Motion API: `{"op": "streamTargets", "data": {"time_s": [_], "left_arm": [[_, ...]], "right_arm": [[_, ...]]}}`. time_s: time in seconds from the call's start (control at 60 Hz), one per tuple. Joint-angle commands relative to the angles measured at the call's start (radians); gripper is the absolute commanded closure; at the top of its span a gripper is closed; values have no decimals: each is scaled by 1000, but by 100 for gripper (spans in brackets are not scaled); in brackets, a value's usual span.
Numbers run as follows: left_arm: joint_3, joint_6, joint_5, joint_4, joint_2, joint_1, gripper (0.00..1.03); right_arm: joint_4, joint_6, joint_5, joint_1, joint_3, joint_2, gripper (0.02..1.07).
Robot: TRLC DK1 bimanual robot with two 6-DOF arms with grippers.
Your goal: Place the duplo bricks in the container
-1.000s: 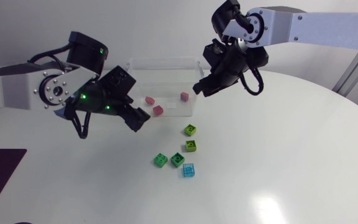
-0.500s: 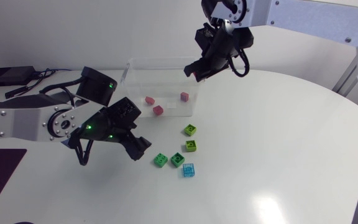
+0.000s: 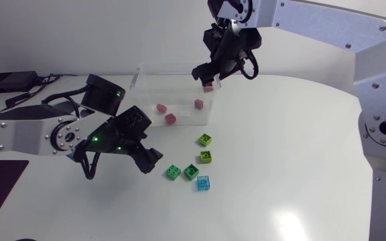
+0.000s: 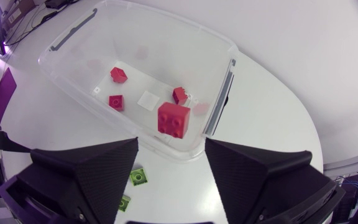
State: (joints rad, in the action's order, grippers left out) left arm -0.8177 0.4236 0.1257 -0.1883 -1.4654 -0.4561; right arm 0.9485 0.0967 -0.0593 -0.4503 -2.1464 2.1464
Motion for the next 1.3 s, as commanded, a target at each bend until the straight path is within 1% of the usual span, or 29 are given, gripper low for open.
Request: {"op": "streamTargets", "data": {"time_s": [0.0,0.083,0.15,0.367,0.483,0.517,0.633,0.75,0.933,1.05,1.217,1.283], "left_arm": [[26,21,6,4,19,-7,7],[31,20,6,4,19,-10,7],[34,18,6,4,19,-15,7],[26,17,6,6,-52,-64,7],[-9,15,2,-8,-115,-85,7],[-37,6,-3,-30,-153,-93,7],[-72,-31,-5,-53,-204,-108,8],[-97,-46,-18,-54,-250,-124,8],[-153,-85,-35,-63,-332,-128,11],[-164,-95,-43,-65,-355,-128,12],[-176,-112,-46,-83,-394,-131,28],[-182,-117,-47,-86,-408,-133,40]], "right_arm": [[19,-26,-13,-5,-41,24,6],[18,-28,-16,-4,-36,17,6],[4,-34,-17,-1,6,-19,6],[-86,-34,-20,5,250,-227,6],[-140,-31,-20,5,390,-315,6],[-155,-31,-20,5,441,-341,6],[-200,-28,-20,4,559,-391,6],[-232,-25,-17,-2,666,-422,6],[-306,-18,-13,-14,824,-461,6],[-330,-9,-7,-22,899,-482,6],[-363,14,4,-37,977,-493,6],[-375,21,12,-47,994,-493,6]]}}
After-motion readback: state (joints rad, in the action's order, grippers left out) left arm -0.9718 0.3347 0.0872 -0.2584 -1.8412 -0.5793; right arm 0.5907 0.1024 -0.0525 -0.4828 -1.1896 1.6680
